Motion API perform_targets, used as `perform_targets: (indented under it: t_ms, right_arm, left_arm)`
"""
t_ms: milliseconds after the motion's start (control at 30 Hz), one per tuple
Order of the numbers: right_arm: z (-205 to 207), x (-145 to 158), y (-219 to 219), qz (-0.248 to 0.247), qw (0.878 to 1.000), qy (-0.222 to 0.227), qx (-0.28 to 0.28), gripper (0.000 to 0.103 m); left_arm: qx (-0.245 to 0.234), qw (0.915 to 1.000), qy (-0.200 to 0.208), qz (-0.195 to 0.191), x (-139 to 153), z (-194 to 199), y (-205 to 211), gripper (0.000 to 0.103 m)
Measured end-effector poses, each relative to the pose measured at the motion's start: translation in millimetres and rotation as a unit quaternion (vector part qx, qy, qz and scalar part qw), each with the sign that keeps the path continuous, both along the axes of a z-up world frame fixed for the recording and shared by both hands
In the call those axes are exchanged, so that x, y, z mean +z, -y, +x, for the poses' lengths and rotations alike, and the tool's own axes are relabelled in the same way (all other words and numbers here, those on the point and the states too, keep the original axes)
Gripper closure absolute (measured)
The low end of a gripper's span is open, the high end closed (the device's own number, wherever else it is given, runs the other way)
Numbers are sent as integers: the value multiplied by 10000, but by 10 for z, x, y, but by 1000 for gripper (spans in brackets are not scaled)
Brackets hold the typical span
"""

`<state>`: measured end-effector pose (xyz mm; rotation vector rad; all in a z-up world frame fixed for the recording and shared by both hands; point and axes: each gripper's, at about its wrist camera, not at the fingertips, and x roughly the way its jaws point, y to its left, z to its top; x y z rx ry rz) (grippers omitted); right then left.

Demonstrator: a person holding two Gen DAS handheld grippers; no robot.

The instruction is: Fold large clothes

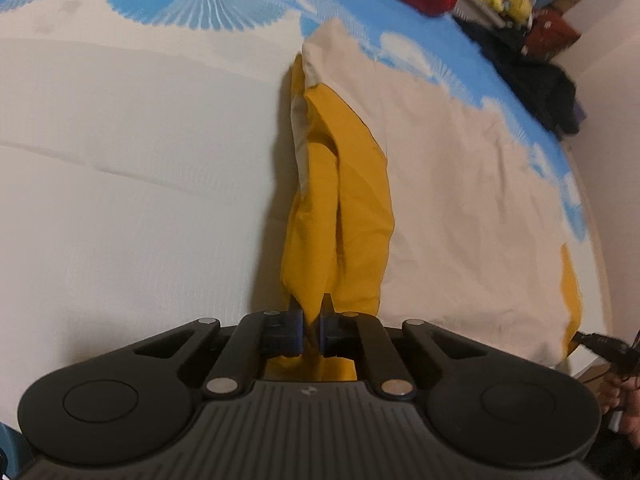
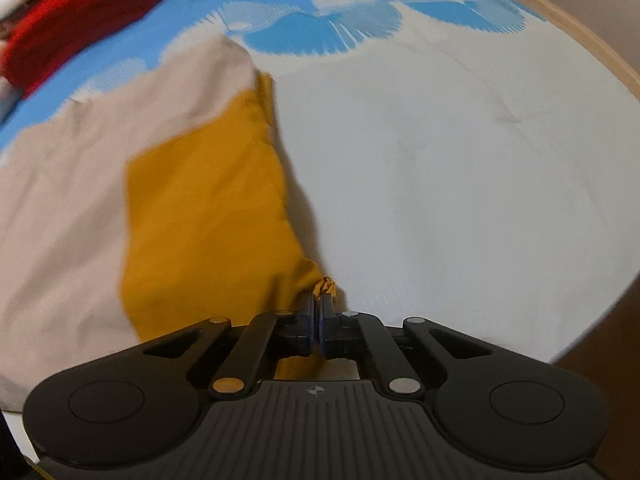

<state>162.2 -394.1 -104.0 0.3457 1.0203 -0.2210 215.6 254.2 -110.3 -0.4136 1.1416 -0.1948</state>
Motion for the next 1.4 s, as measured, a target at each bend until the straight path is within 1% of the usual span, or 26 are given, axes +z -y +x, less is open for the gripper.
perform_targets:
  t_ms: [133,200,267,333,400,467,500,567,600,633,667,733,767,800,833,900,933,1000,1033,1067,1133,1233,1300,1333,1367,1400]
  right_arm:
    - [-45,91,-27,59,9999,116,63,102]
    - [-45,94,30,12,10000,16,-24,103]
    - [-80,68,63,37,9999,-101,-56,103]
    - [-86,66,66,-35,10000,-74,4,103]
    - [-103,68,42,-180,9998,-101,-39,103]
    - [-140,93,37,-641,9974,-191,-272,103]
    - [-154,101,68,-647,9970,-187,-391,103]
    - [-201,161,133,-654,9958,-3,-639,103]
    - [-225,228,134,-661,9953,223,-665,103]
    - [-239,300,106,-619,9952,477,-594,103]
    - [-248,369,56,-549,9948,722,-456,100]
    - [-249,493,-115,-377,9924,1174,-35,100]
    - [-243,557,-247,-362,9893,1397,233,100]
    - [-240,621,-409,-455,9846,1605,524,100]
    - [-244,688,-595,-634,9779,1814,824,100]
    - [-267,808,-1025,-980,9574,2304,1441,100]
    - [-280,859,-1214,-1031,9470,2514,1713,100]
    - [-320,924,-1569,-912,9303,2805,2182,100]
    - [-312,931,-1713,-809,9263,2840,2342,100]
    - [-292,929,-1851,-720,9239,2826,2476,100]
    - [-208,867,-2105,-661,9245,2653,2656,100]
    - [-34,659,-2358,-703,9352,2120,2748,99]
    - [165,409,-2453,-758,9508,1374,2671,91]
    - [277,229,-2461,-760,9589,846,2598,87]
    - [339,98,-2464,-838,9632,517,2502,87]
    - [384,37,-2459,-905,9653,374,2420,87]
  left_arm:
    - [52,9999,31,94,73,-127,-155,96]
    - [90,9999,-34,98,97,-154,-180,95]
    - [140,9998,-67,153,118,-147,-174,86]
    - [201,9993,-34,304,163,-138,-154,78]
    - [259,9991,36,334,200,-131,-158,78]
    - [283,9987,145,399,272,-153,-144,78]
    - [228,9985,202,463,301,-171,-120,78]
    - [111,9977,268,613,322,-174,-38,76]
    - [95,9969,313,709,332,-183,-6,76]
    - [108,9960,360,809,336,-180,20,76]
    - [149,9949,406,906,343,-179,39,76]
    - [302,9916,594,1108,395,-187,91,76]
    - [386,9904,720,1112,432,-207,114,75]
    - [461,9897,828,1075,468,-231,137,72]
    - [504,9888,924,1057,507,-259,164,72]
    - [552,9851,1195,1104,592,-326,240,72]
    - [574,9834,1303,1127,629,-354,275,72]
    - [642,9803,1481,1137,674,-423,329,72]
    - [686,9792,1541,1130,684,-454,348,72]
    - [717,9786,1564,1129,694,-469,370,72]
    - [748,9764,1669,1146,718,-505,411,72]
    - [697,9709,1910,1266,762,-584,492,72]
    - [671,9676,2054,1306,784,-640,526,72]
    - [654,9662,2113,1326,788,-668,540,72]
    - [634,9655,2142,1337,789,-690,549,72]
    - [601,9655,2154,1335,779,-709,551,72]
